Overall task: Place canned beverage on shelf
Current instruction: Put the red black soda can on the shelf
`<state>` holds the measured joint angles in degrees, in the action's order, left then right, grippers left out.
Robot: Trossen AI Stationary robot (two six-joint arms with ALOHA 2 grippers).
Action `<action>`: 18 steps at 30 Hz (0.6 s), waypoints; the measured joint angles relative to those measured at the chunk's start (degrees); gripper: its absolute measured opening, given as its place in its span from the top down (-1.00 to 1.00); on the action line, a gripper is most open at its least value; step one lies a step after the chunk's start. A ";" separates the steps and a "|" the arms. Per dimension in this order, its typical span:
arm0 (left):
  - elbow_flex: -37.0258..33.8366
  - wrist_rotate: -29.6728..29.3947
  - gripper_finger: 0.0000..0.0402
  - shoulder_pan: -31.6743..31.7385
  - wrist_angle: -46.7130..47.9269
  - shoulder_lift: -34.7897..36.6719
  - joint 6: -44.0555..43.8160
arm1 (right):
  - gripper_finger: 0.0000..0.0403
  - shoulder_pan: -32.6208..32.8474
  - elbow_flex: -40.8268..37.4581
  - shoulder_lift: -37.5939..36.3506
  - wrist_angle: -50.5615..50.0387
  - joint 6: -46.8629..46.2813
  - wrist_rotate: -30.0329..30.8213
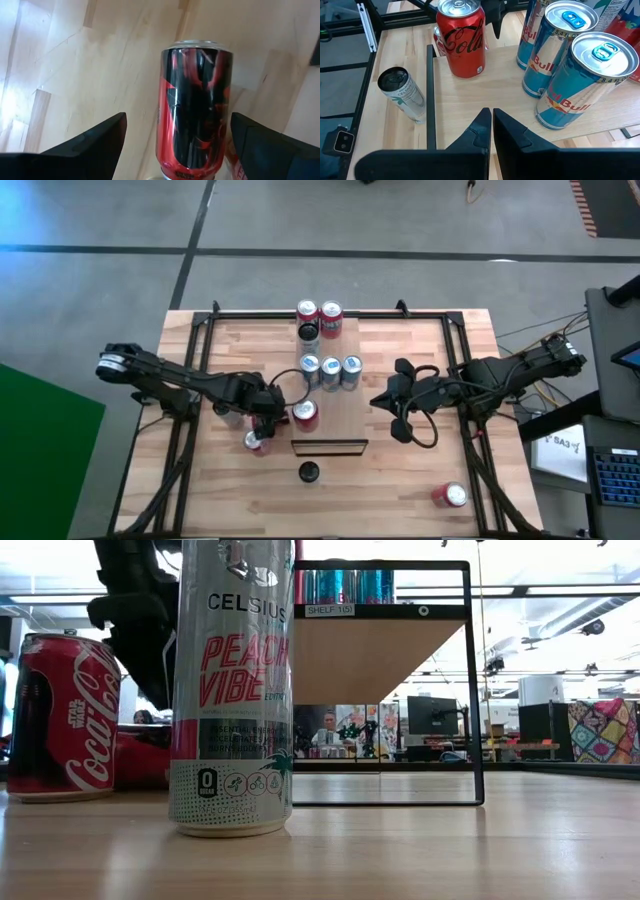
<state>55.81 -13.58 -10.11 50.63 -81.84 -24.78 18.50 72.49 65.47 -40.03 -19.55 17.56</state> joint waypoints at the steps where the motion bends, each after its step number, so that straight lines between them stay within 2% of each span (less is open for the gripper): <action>1: -0.02 0.02 -0.60 0.00 0.06 0.44 -0.02 | 0.96 0.00 0.00 0.00 0.00 0.01 0.00; 11: -4.82 -1.09 -0.60 -1.94 -0.23 4.94 -3.50 | 0.96 0.00 0.00 0.00 -0.01 0.04 0.01; 18: -8.51 -1.99 -0.59 -4.12 -5.78 7.36 -3.40 | 0.96 -0.02 -0.02 0.00 0.02 0.04 0.02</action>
<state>47.30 -15.57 -14.23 44.86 -74.49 -28.17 18.48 72.47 65.47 -40.01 -19.51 17.58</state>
